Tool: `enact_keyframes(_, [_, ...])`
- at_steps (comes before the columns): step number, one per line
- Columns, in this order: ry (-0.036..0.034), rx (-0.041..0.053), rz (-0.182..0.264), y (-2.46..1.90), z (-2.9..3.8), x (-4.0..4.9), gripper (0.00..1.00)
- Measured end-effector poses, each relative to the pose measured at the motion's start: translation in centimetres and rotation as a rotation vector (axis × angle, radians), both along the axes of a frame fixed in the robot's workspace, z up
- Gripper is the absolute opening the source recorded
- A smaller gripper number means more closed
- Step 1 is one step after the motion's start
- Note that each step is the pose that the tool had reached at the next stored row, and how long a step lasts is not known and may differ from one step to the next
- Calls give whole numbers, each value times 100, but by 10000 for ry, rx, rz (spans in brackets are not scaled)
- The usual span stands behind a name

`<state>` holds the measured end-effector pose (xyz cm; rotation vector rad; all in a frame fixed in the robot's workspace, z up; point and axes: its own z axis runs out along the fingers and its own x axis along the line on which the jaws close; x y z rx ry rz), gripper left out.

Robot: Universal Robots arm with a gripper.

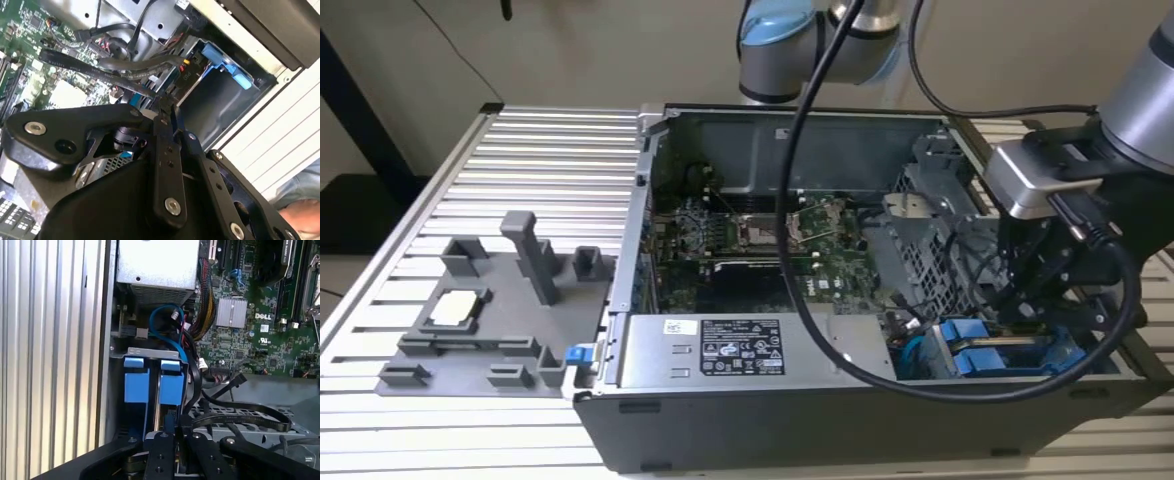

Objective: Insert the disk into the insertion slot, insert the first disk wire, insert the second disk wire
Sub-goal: 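Insert the second disk wire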

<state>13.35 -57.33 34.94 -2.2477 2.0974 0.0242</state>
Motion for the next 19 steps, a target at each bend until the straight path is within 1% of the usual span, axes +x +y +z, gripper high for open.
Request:
enact_keyframes(3, [0,-1,-282,0,-10,2,16])
enact_keyframes(4, [11,-5,-306,-1,-11,14,16])
enact_keyframes(5, [41,-9,-308,-1,-12,27,16])
enact_keyframes(6, [48,-10,-323,0,-14,35,16])
enact_keyframes(12, [49,-10,-429,-1,-17,39,16])
enact_keyframes(19, [49,-9,-735,-1,-35,67,16])
